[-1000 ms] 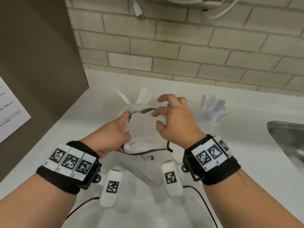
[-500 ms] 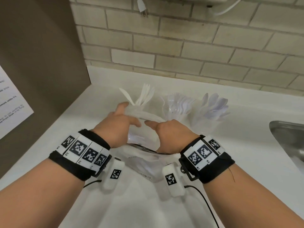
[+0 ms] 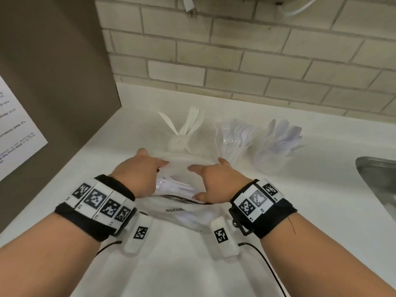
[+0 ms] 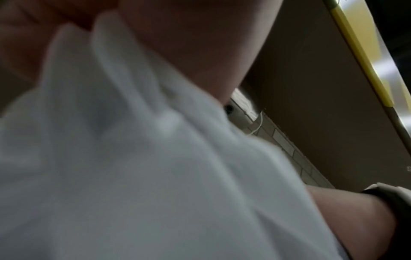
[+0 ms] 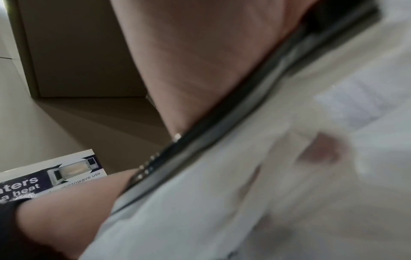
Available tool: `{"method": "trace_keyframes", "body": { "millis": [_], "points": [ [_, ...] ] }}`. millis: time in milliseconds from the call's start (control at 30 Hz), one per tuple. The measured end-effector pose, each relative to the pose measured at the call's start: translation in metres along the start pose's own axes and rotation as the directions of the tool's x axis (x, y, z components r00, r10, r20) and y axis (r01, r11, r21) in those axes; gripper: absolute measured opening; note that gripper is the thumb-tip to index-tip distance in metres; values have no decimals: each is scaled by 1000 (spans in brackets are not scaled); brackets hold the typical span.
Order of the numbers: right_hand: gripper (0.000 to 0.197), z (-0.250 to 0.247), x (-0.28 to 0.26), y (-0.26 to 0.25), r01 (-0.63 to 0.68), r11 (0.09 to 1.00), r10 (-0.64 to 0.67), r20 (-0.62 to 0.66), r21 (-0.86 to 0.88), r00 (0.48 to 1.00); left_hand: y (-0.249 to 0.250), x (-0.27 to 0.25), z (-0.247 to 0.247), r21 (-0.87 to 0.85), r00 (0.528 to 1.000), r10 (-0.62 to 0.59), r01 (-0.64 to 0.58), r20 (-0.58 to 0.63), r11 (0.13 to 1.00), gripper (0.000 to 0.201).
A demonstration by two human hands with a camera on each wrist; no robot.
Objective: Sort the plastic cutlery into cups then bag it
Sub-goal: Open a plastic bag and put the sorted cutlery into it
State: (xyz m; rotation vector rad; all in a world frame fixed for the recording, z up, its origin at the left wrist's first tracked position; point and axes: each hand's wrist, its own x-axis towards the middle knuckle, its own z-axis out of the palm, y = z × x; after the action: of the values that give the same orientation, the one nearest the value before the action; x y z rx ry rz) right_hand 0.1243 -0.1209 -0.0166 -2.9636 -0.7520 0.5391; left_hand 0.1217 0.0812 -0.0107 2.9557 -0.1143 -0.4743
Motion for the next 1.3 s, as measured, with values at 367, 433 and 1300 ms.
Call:
{"method": "trace_keyframes", "body": {
  "millis": [367,433,1300],
  "points": [
    [55,4,43,-53,273,959,-260,-149,72,954,-14,-25,9,-6,995,-98,98,-32,995,43],
    [72,9,51,-55,220,972,-220,9,-78,975,-14,-32,15,-37,997,-73,73,-2,997,38],
    [37,4,50,-61,233,972,-232,29,-14,972,-44,-38,8,-206,993,-114,104,-34,973,46]
  ]
}}
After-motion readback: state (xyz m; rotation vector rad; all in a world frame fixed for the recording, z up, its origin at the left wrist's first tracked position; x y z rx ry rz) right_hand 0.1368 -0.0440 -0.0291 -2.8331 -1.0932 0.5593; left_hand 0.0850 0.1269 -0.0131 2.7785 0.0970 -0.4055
